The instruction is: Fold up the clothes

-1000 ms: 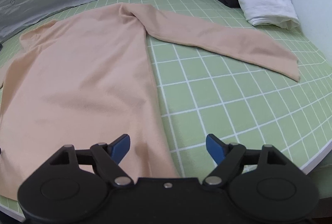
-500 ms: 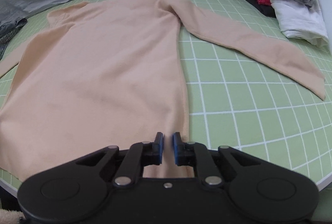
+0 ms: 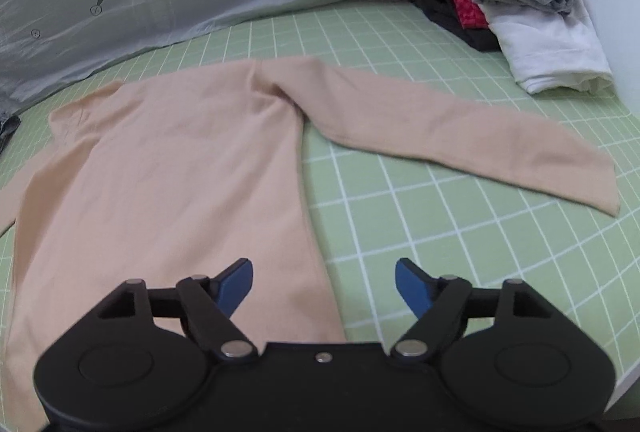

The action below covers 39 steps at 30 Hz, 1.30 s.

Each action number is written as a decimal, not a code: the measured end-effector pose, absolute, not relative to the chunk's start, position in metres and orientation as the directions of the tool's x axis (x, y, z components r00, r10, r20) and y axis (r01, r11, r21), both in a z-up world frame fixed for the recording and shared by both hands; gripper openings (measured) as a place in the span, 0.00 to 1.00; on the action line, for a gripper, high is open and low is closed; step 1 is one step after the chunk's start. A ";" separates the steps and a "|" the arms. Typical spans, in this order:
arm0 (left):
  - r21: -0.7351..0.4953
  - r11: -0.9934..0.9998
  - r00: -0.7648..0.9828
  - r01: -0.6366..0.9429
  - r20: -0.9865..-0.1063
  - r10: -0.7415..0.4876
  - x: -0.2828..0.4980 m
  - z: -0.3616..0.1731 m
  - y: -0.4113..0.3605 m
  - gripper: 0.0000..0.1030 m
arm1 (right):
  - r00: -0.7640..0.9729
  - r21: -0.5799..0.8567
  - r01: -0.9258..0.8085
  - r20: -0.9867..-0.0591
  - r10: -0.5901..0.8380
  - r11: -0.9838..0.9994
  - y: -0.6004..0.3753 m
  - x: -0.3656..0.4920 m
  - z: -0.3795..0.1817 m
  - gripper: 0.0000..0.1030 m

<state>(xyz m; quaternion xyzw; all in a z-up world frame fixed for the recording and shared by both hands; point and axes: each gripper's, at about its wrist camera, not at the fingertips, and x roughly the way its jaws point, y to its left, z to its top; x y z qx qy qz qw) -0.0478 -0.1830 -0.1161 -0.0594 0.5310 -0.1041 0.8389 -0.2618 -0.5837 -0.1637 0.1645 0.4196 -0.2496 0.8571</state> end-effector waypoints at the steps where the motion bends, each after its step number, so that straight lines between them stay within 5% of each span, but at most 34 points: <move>1: -0.208 0.972 0.417 0.110 -0.878 -0.235 -0.041 -0.116 -0.185 0.58 | 0.532 0.075 0.565 -0.794 -0.293 0.821 -0.589 -0.254 -0.161 0.83; 11: -0.170 0.978 0.448 0.122 -0.870 -0.207 0.055 -0.115 -0.221 0.66 | 0.588 0.069 0.574 -0.728 -0.352 0.816 -0.649 -0.147 -0.141 0.83; 19: -0.117 0.984 0.420 0.137 -0.892 -0.165 0.139 -0.140 -0.264 0.68 | 0.566 0.062 0.532 -0.767 -0.301 0.844 -0.692 -0.042 -0.164 0.83; 35: -0.001 0.984 0.392 0.177 -0.917 -0.071 0.145 -0.172 -0.295 0.86 | 0.585 -0.027 0.320 -0.780 -0.220 0.947 -0.673 -0.015 -0.200 0.90; 39: 0.008 0.984 0.393 0.179 -0.917 -0.064 0.145 -0.174 -0.297 0.92 | 0.603 -0.002 0.217 -0.786 -0.136 0.976 -0.672 -0.009 -0.199 0.76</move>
